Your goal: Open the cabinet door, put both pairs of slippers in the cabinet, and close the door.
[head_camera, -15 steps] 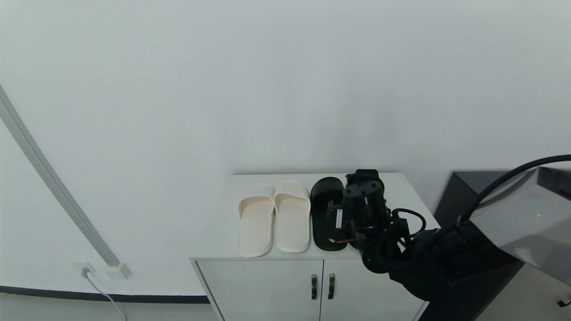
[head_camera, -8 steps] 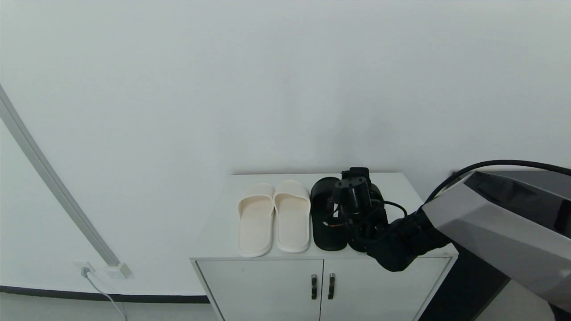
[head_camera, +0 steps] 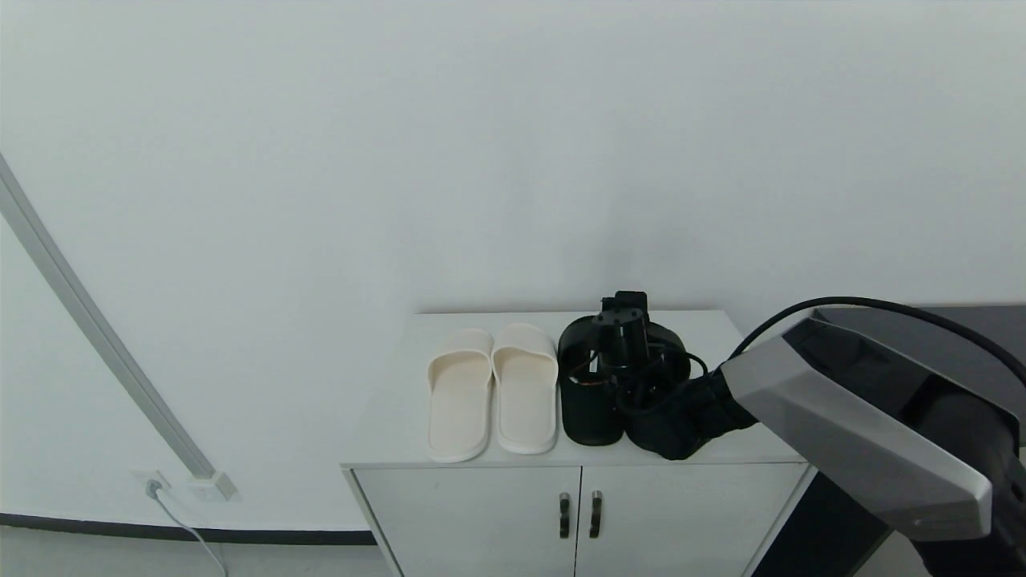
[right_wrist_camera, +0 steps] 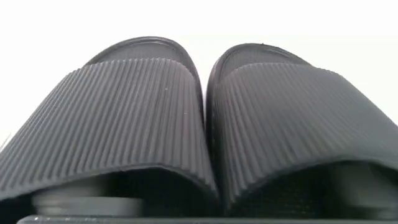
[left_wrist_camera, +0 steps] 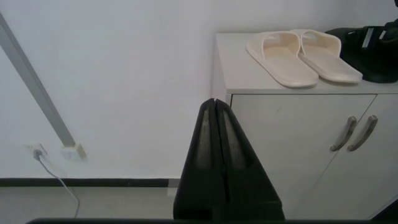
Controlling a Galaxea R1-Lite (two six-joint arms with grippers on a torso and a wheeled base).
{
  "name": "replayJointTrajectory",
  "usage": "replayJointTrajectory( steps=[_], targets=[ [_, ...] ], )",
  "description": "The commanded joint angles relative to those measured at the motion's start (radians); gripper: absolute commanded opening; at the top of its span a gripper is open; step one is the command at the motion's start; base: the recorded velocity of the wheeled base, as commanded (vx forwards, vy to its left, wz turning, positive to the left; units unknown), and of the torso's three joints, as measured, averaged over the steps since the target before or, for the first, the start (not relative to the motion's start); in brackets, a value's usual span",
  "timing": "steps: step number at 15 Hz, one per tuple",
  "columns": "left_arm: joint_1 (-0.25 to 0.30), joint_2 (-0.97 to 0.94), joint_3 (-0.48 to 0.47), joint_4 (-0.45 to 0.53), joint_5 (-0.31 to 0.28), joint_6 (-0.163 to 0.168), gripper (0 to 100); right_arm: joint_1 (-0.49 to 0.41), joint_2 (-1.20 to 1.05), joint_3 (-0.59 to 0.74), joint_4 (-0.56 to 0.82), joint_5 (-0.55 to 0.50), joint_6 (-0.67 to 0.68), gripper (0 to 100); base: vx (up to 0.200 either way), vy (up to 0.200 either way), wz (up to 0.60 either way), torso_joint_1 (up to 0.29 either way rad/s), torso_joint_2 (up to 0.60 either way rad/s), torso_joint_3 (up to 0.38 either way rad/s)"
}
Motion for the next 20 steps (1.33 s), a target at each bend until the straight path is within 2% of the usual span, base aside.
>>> replayJointTrajectory(
  steps=[1,6,11,14,15,16,17,18,20],
  targets=[
    [0.000,0.001,0.000,0.000,0.000,0.000,0,0.000,0.012,-0.012,-0.001,0.000,-0.001,0,0.000,0.000,0.00,0.000,0.00,0.000],
    [0.000,0.001,0.000,0.000,0.000,-0.005,0,0.006,-0.045,0.006,-0.003,-0.026,-0.003,0,0.000,0.000,0.00,0.000,0.00,0.000],
    [0.000,0.001,0.000,0.000,0.002,-0.005,0,0.011,-0.279,0.191,-0.007,0.009,-0.032,0,0.000,0.000,0.00,0.000,0.00,0.000],
    [0.000,0.001,0.000,0.000,0.000,-0.003,0,0.048,-0.477,0.436,-0.009,0.230,-0.035,0,0.000,0.000,0.00,0.000,0.00,0.000],
    [0.000,0.001,0.000,0.000,0.000,-0.003,0,0.056,-0.506,0.482,-0.010,0.270,-0.035,0,0.000,0.000,0.00,0.000,0.00,0.000],
    [0.000,0.001,0.000,0.000,0.000,-0.003,0,0.082,-0.605,0.625,-0.021,0.419,-0.035,0,0.000,0.000,0.00,0.000,0.00,0.000],
    [0.000,0.001,0.000,0.000,-0.001,-0.003,0,0.091,-0.643,0.674,-0.024,0.482,-0.035,0,0.000,0.000,0.00,0.000,0.00,0.000],
    [0.000,0.001,0.000,0.000,-0.001,-0.003,0,0.103,-0.724,0.764,-0.023,0.611,-0.038,0,0.000,0.000,0.00,0.000,0.00,0.000],
    [0.000,0.001,0.000,0.000,-0.001,-0.003,0,0.108,-0.761,0.798,-0.018,0.672,-0.046,0,0.000,0.000,0.00,0.000,0.00,0.000]
  ],
)
